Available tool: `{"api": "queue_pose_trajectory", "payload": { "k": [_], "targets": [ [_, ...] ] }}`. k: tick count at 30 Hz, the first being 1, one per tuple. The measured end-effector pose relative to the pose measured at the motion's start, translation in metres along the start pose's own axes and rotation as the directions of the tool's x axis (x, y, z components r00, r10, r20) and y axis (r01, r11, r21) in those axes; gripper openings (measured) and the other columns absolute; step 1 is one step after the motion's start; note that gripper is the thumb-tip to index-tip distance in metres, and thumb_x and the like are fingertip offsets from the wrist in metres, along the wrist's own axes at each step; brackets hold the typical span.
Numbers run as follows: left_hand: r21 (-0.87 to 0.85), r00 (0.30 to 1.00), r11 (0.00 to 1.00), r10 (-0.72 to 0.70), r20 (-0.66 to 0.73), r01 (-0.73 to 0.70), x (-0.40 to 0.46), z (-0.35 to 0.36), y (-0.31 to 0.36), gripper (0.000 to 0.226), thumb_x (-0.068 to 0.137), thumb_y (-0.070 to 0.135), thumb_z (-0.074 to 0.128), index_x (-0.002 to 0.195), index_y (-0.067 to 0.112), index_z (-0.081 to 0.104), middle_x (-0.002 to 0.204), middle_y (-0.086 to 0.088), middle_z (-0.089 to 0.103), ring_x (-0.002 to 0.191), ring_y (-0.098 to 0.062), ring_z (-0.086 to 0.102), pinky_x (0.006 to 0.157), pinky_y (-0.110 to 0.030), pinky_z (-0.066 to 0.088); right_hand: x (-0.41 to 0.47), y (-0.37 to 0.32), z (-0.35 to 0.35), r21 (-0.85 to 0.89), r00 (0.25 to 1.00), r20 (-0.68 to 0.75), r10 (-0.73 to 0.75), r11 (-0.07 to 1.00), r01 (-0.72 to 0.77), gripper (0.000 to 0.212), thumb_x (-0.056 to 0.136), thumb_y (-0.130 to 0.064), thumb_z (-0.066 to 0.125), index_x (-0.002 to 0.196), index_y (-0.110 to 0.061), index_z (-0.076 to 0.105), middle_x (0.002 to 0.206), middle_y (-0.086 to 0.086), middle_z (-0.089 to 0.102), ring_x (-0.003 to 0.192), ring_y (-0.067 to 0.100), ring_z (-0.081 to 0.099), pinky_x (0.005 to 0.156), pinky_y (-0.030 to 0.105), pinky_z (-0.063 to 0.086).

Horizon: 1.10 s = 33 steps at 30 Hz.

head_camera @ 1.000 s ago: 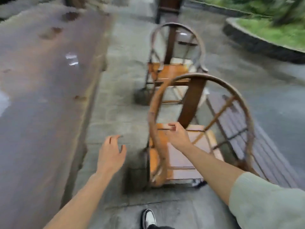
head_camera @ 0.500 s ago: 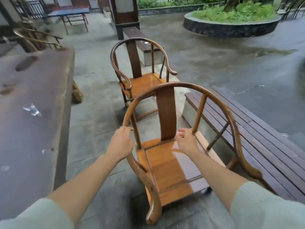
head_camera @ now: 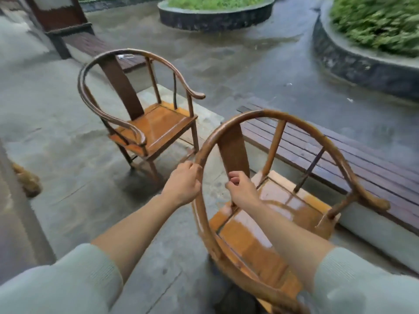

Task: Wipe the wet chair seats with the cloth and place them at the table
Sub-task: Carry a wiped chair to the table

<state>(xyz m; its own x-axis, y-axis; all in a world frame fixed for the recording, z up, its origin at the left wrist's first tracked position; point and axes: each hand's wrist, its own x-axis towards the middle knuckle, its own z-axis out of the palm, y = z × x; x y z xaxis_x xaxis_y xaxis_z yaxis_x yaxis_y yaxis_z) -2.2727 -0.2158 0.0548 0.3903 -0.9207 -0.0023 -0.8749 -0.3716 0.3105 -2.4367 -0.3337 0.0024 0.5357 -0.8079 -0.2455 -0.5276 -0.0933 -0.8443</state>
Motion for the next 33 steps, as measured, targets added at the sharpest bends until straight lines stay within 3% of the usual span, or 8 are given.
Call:
{"api": "queue_pose_trajectory", "payload": {
  "k": [10,18,22,24,27,29,31,33],
  "targets": [
    [-0.059,0.937,0.944,0.329,0.114,-0.325,0.104,-0.034,-0.058,0.032,0.092,0.022,0.053,0.122,0.011,0.057,0.124,-0.012,0.054,0.116,-0.030,0.051,0.099,-0.043,0.045,0.023,-0.063,0.025,0.077,0.950,-0.261,0.172,0.985,-0.157,0.042,0.099,-0.027,0.063,0.139,-0.018,0.054,0.125,0.001,0.060,0.114,0.019,0.057,0.101,0.041,0.052],
    [-0.048,0.828,0.858,0.507,0.240,-0.512,0.213,-0.029,-0.064,0.037,0.084,0.017,0.060,0.120,0.012,0.055,0.124,-0.012,0.051,0.116,-0.031,0.048,0.098,-0.044,0.044,0.113,-0.079,0.040,0.151,0.934,-0.303,0.188,0.977,-0.147,0.044,0.097,-0.031,0.067,0.138,-0.022,0.055,0.126,-0.001,0.061,0.112,0.015,0.058,0.093,0.032,0.051],
    [0.029,0.762,0.793,0.574,0.301,-0.609,0.280,-0.028,-0.071,0.058,0.080,0.005,0.060,0.135,0.016,0.047,0.138,-0.011,0.044,0.128,-0.028,0.041,0.107,-0.037,0.039,0.165,-0.085,0.037,0.267,0.910,-0.344,0.232,0.953,-0.142,0.026,0.095,-0.029,0.066,0.118,-0.032,0.056,0.117,-0.005,0.063,0.096,0.002,0.062,0.069,0.016,0.047],
    [0.062,0.678,0.703,0.653,0.337,-0.708,0.316,-0.027,-0.063,0.070,0.077,0.001,0.059,0.142,0.017,0.040,0.147,-0.013,0.037,0.136,-0.030,0.035,0.112,-0.038,0.035,0.180,-0.088,0.030,0.394,0.880,-0.378,0.288,0.910,-0.128,0.024,0.094,-0.023,0.069,0.113,-0.031,0.057,0.110,-0.006,0.066,0.087,-0.003,0.066,0.060,0.011,0.049],
    [0.104,0.450,0.446,0.806,0.385,-0.889,0.369,-0.022,-0.027,0.080,0.074,0.008,0.063,0.148,0.017,0.033,0.153,-0.017,0.030,0.141,-0.036,0.029,0.115,-0.044,0.032,0.194,-0.085,0.016,0.405,0.824,-0.445,0.351,0.900,-0.164,0.035,0.091,-0.025,0.074,0.123,-0.023,0.061,0.117,-0.003,0.067,0.105,0.009,0.065,0.086,0.026,0.055],
    [0.198,0.220,0.137,0.840,0.495,-0.971,0.408,-0.009,0.007,0.083,0.074,0.019,0.069,0.149,0.022,0.031,0.157,-0.017,0.024,0.146,-0.037,0.019,0.118,-0.048,0.026,0.207,-0.079,0.002,0.371,0.788,-0.471,0.396,0.900,-0.230,0.046,0.090,-0.032,0.074,0.133,-0.022,0.059,0.126,-0.002,0.065,0.115,0.016,0.061,0.099,0.036,0.051],
    [0.218,-0.004,-0.180,0.782,0.623,-0.959,0.438,0.008,0.037,0.085,0.074,0.027,0.070,0.149,0.028,0.032,0.160,-0.015,0.020,0.151,-0.033,0.008,0.121,-0.053,0.014,0.215,-0.072,-0.008,0.372,0.766,-0.459,0.451,0.880,-0.295,0.050,0.090,-0.040,0.072,0.136,-0.026,0.056,0.127,-0.005,0.063,0.114,0.014,0.060,0.096,0.035,0.050],
    [0.135,-0.212,-0.412,0.691,0.691,-0.901,0.463,0.021,0.064,0.076,0.071,0.030,0.067,0.143,0.029,0.041,0.152,-0.012,0.036,0.149,-0.032,0.018,0.119,-0.057,0.012,0.221,-0.063,-0.014,0.408,0.742,-0.447,0.500,0.852,-0.328,0.046,0.089,-0.042,0.072,0.132,-0.030,0.058,0.122,-0.006,0.064,0.106,0.010,0.061,0.091,0.033,0.052]
  ]
}}
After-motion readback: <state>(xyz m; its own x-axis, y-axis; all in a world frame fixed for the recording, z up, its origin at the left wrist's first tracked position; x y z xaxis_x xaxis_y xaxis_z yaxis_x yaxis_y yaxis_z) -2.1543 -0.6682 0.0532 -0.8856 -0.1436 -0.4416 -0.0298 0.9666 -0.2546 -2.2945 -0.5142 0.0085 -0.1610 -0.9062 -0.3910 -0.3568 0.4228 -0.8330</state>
